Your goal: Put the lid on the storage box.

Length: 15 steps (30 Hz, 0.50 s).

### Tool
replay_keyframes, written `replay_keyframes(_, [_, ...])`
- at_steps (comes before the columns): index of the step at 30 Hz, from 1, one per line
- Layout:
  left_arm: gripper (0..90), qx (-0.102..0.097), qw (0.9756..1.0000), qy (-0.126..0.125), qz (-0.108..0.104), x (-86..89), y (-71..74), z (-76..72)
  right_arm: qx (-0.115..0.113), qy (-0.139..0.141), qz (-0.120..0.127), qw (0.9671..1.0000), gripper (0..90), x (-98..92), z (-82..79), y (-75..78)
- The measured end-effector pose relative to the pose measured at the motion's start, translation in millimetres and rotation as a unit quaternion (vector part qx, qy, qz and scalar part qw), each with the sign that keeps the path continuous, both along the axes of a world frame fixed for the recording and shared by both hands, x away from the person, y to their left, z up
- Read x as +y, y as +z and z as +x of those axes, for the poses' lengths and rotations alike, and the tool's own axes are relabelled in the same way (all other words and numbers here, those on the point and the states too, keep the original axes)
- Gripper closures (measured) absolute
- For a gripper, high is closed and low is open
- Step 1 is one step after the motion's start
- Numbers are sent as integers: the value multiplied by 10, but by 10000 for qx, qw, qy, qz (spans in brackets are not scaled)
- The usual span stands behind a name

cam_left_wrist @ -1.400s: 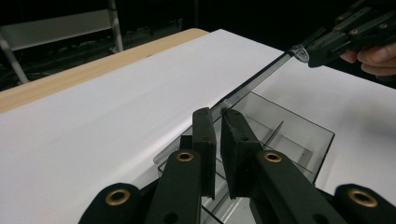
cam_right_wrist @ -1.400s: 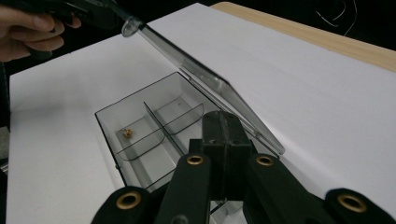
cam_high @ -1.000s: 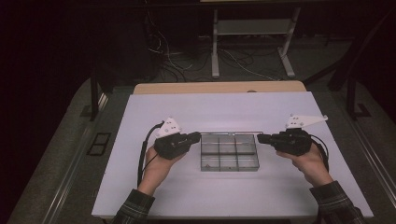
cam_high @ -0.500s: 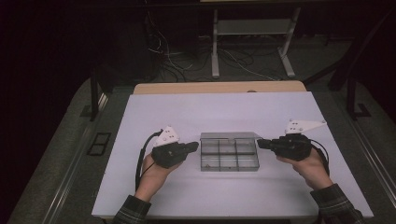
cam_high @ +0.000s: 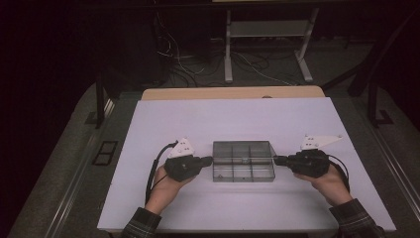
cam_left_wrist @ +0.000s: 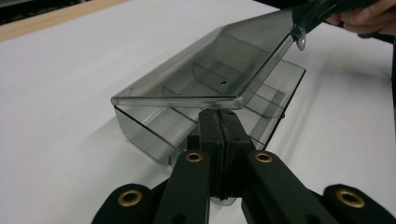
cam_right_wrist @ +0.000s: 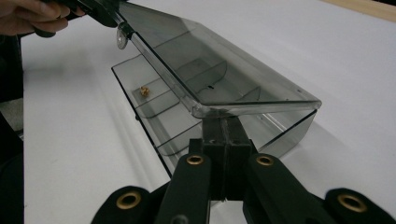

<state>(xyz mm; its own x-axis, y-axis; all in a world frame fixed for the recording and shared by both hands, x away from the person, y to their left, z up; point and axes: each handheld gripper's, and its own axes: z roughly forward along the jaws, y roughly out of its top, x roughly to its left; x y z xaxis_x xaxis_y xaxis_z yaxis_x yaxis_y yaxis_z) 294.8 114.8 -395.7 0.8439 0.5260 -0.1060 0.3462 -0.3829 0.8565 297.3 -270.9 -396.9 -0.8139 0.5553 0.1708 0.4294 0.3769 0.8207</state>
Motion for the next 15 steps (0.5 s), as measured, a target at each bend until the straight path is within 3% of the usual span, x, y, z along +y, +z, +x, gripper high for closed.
replay_keyframes(15, [885,177,9994,-73,275,-18,-125,47,83,67,-293,9995,894,17,8,-117])
